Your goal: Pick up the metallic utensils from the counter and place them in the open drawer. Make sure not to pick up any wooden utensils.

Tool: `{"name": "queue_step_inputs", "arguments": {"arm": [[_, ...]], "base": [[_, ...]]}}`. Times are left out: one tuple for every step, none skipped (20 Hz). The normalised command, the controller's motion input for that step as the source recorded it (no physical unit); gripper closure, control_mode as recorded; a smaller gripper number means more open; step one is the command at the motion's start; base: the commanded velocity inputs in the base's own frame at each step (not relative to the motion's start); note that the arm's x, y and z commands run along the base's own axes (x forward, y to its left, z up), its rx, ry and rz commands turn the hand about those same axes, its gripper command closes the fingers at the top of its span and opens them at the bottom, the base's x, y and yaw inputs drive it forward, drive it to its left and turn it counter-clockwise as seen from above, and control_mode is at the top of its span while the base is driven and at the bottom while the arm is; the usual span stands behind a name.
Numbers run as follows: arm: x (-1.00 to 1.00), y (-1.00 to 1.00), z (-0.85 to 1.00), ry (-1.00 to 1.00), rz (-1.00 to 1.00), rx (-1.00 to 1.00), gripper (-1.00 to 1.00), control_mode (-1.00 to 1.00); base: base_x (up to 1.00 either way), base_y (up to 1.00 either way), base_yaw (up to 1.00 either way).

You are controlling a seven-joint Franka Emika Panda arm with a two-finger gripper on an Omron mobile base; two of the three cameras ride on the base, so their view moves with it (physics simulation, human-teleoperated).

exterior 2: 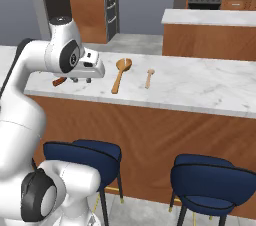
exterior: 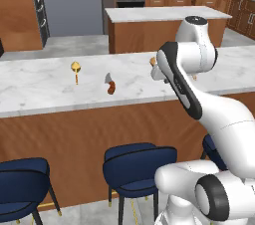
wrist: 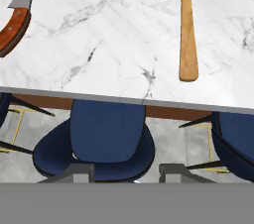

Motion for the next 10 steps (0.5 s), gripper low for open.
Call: {"name": "queue_step_inputs", "arguments": {"arm": [[0.0,0.0,0.0,0.0,0.0,-0.01,-1.0,-1.0],[-0.13,0.0,0.0,0.0,0.0,0.0,-1.0,-1.0],[-0.19,-0.1,0.0,0.0,0.0,0.0,-1.0,-1.0],[0.0,-0.19,0.0,0.0,0.0,0.0,-1.0,-1.0],[0.0,-0.23,-0.05,0.0,-0.01,0.0,-1.0,-1.0],[0.0,-0.26,0.0,0.0,-0.02,0.0,-1.0,-1.0],[0.0,-0.19,0.0,0.0,-0.02,0.0,-1.0,-1.0],[0.0,-0.05,0.0,0.0,0.0,0.0,-1.0,-1.0],[0.0,0.0,0.0,0.0,0.0,0.0,-1.0,-1.0],[0.0,0.0,0.0,0.0,0.0,0.0,-1.0,-1.0]], "base": [[0.0,0.0,0.0],[0.0,0.0,0.0],[0.0,0.0,0.0],[0.0,0.0,0.0],[0.0,0.0,0.0],[0.0,0.0,0.0],[0.0,0.0,0.0],[0.0,0.0,0.0],[0.0,0.0,0.0],[0.0,0.0,0.0]]}}
